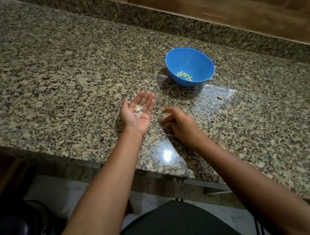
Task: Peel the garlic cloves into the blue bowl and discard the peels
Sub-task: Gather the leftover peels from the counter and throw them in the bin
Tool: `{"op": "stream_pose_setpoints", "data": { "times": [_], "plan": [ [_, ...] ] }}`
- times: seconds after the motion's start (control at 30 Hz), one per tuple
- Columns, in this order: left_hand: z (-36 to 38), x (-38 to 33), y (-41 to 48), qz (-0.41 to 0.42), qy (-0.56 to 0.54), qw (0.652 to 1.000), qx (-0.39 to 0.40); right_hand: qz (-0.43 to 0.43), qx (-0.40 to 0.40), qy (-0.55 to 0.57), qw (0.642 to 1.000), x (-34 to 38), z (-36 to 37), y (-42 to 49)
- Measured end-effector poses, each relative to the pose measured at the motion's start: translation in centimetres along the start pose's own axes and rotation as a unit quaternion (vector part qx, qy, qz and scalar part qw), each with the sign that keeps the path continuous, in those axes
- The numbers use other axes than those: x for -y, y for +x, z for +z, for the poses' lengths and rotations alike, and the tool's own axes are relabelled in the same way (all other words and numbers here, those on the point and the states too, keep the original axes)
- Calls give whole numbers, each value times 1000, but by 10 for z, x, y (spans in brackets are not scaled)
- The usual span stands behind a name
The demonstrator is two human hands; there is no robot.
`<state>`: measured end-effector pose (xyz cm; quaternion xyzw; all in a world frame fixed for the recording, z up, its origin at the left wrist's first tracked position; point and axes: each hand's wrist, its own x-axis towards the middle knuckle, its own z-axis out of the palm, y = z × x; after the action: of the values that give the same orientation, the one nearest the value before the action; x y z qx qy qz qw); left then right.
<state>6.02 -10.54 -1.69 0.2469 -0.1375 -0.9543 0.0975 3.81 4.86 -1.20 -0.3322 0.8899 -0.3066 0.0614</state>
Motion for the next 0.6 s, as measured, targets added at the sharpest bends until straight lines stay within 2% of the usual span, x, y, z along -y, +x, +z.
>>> {"op": "stream_pose_setpoints", "data": {
  "times": [0.13,0.23,0.3,0.37,0.47,0.6],
  "plan": [
    [2,2,-1,-1,4,1000,-7,5,-5,-20,1000,-2,5,7],
    [0,4,-2,-3,8,1000,-11,47,-4,-20,999,2,8,11],
    [-1,6,-2,-8,14,1000,-16,112,-35,80,990,11,5,14],
    [0,9,-3,-16,23,999,-19,161,-67,191,966,23,1,19],
    [4,15,-4,-24,56,998,-27,147,-70,248,955,41,-5,27],
    [8,21,-5,-45,69,996,-43,111,-38,176,977,52,-11,34]
  ]
}}
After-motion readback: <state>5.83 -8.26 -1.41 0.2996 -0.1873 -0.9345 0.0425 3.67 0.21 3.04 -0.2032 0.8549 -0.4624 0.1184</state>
